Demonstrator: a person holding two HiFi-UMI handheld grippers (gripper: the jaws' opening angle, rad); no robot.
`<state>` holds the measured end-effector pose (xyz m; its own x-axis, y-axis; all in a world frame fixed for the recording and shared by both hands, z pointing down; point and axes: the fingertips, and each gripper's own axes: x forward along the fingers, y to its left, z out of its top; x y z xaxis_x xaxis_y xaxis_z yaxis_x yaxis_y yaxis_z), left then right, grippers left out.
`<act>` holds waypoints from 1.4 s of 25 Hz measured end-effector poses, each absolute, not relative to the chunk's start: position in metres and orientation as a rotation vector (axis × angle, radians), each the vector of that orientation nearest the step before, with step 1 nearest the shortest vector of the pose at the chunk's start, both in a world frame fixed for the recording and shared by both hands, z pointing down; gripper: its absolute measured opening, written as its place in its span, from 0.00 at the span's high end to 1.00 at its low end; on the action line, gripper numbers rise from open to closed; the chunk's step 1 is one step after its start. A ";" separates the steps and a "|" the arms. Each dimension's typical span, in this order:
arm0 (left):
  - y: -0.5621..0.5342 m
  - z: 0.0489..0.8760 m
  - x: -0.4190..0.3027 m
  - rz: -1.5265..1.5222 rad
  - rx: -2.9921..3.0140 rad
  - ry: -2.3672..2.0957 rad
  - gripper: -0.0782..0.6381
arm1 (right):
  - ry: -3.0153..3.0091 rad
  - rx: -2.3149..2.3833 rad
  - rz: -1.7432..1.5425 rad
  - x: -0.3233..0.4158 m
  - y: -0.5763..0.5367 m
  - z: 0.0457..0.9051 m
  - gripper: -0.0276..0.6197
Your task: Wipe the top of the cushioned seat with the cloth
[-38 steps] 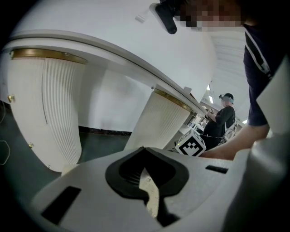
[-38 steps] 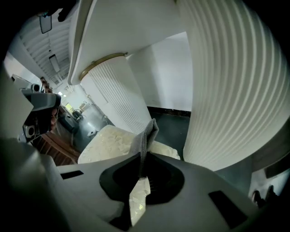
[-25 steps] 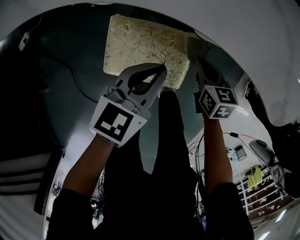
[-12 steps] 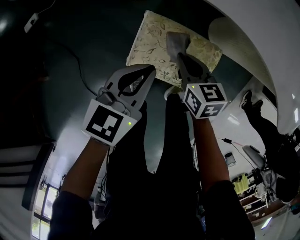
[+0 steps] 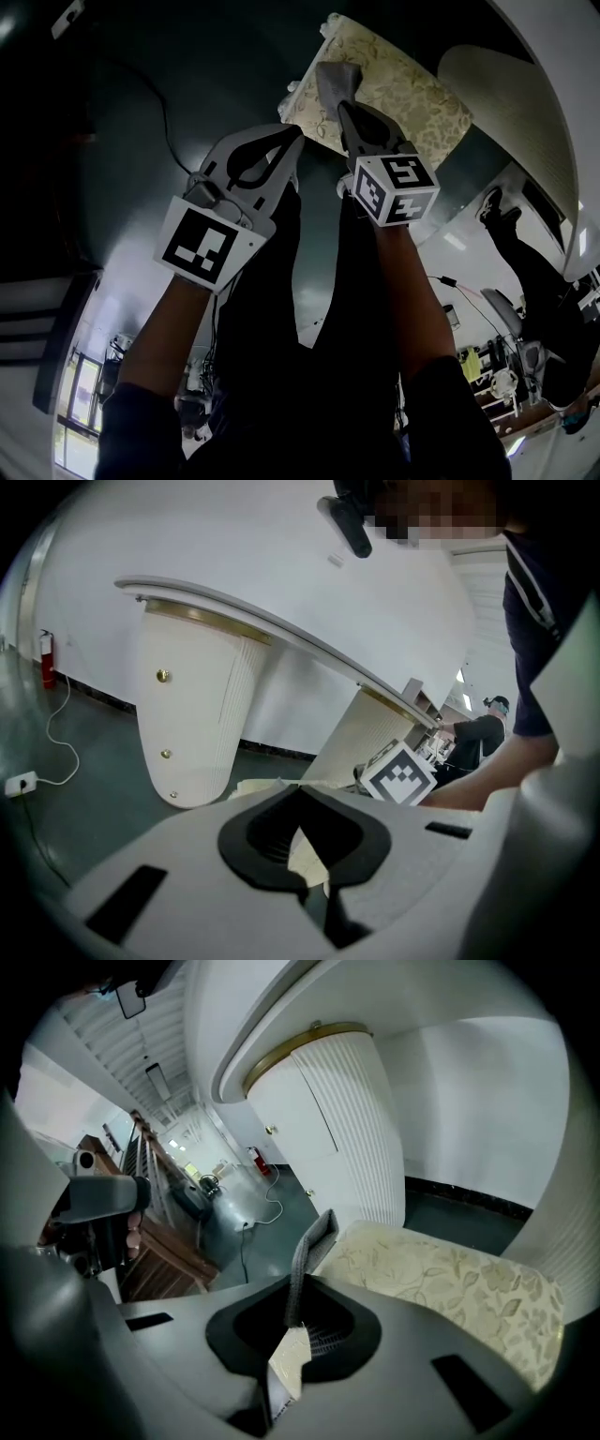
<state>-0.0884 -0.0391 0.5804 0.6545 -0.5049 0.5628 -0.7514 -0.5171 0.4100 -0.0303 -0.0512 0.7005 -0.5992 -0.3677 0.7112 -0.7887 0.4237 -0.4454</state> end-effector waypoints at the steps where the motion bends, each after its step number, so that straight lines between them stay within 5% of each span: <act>1: -0.038 0.581 -0.088 0.500 2.228 -0.967 0.88 | -2.153 0.977 1.079 -0.029 -0.049 0.704 0.91; 35: 0.002 0.590 0.141 0.618 2.388 -0.607 0.88 | -1.858 1.352 1.248 0.249 0.054 0.736 0.91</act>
<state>0.1412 0.0020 0.5898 0.7877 -0.2720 0.5527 -0.5475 -0.7204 0.4258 0.2489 0.0538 0.7362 -0.3661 -0.4452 0.8172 -0.9249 0.0770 -0.3724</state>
